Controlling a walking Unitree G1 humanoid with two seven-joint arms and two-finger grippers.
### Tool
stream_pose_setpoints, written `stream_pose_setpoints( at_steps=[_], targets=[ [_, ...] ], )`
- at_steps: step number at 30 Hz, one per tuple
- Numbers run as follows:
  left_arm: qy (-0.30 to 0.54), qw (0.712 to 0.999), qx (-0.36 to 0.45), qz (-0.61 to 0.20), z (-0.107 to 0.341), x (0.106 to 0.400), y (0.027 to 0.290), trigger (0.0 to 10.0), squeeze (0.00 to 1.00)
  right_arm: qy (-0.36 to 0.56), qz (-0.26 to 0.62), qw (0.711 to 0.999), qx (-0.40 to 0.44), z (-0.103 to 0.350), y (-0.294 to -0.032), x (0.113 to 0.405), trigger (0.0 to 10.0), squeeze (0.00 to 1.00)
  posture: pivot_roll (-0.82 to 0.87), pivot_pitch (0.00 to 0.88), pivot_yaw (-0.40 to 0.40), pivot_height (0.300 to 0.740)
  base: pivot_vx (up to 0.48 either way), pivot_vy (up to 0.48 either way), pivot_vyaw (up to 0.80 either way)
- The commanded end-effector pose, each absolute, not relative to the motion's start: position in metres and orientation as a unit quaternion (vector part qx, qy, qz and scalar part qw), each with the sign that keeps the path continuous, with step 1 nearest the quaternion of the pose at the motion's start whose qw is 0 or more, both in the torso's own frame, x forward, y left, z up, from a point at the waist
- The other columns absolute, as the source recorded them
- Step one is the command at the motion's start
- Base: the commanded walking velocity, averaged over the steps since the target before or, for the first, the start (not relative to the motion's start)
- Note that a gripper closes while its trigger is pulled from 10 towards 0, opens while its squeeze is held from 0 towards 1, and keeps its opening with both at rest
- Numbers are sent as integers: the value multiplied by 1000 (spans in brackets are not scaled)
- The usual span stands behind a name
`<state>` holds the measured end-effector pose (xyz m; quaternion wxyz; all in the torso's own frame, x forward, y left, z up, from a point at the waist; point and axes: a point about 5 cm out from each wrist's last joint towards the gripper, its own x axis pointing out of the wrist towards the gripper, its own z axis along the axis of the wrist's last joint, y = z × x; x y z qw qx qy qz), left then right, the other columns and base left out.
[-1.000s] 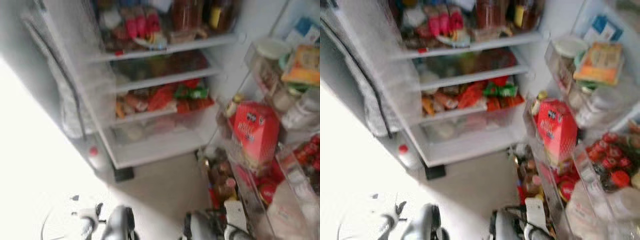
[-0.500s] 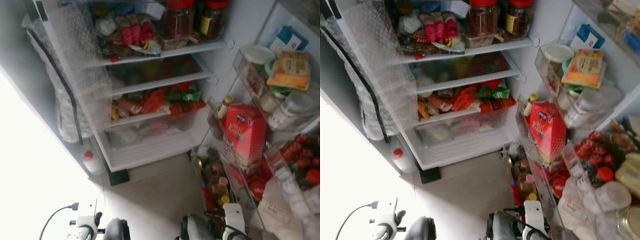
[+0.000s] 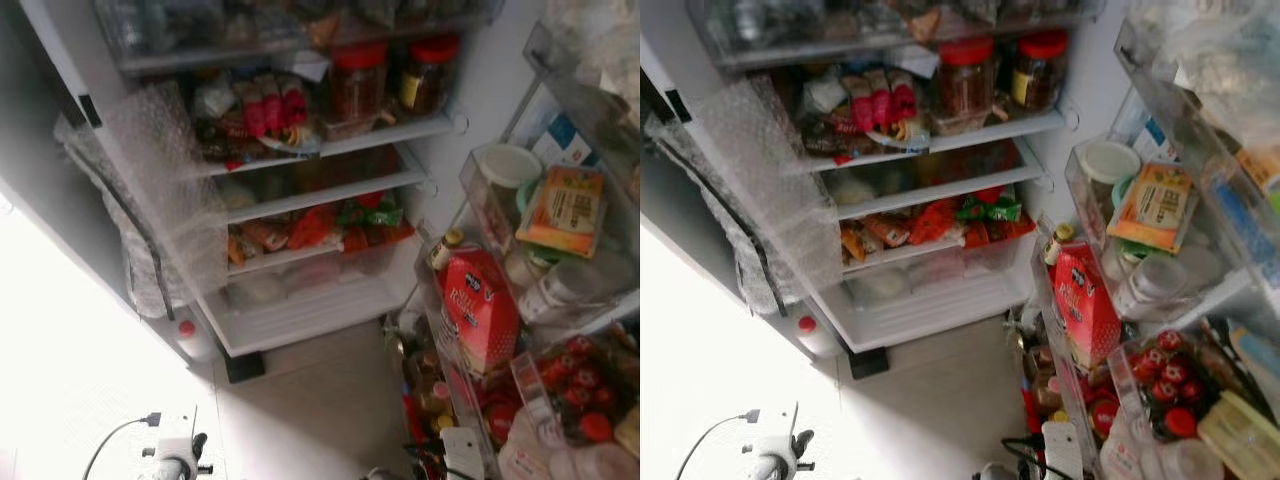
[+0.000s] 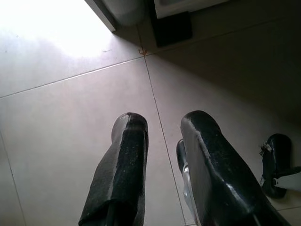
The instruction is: Restocking fridge
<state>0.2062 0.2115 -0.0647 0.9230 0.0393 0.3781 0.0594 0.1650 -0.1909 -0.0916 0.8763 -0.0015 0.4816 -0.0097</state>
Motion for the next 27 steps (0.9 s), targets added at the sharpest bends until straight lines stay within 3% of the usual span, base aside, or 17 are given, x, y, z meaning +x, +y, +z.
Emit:
stream_pose_setpoints(
  at_steps=[1, 27],
  targets=[
    [408, 910, 40, 63, -74, 191, 214, 10000, 0, 500, -13, 866, -2, -96, -192, 154, 10000, 0, -40, 161, -34, 740, 0, 0, 0],
    [417, 905, 27, 84, -75, 189, 213, 10000, 0, 492, -20, 871, 10, -95, -191, 157, 10000, 0, -51, 172, -37, 740, 0, 284, 0]
  ],
)
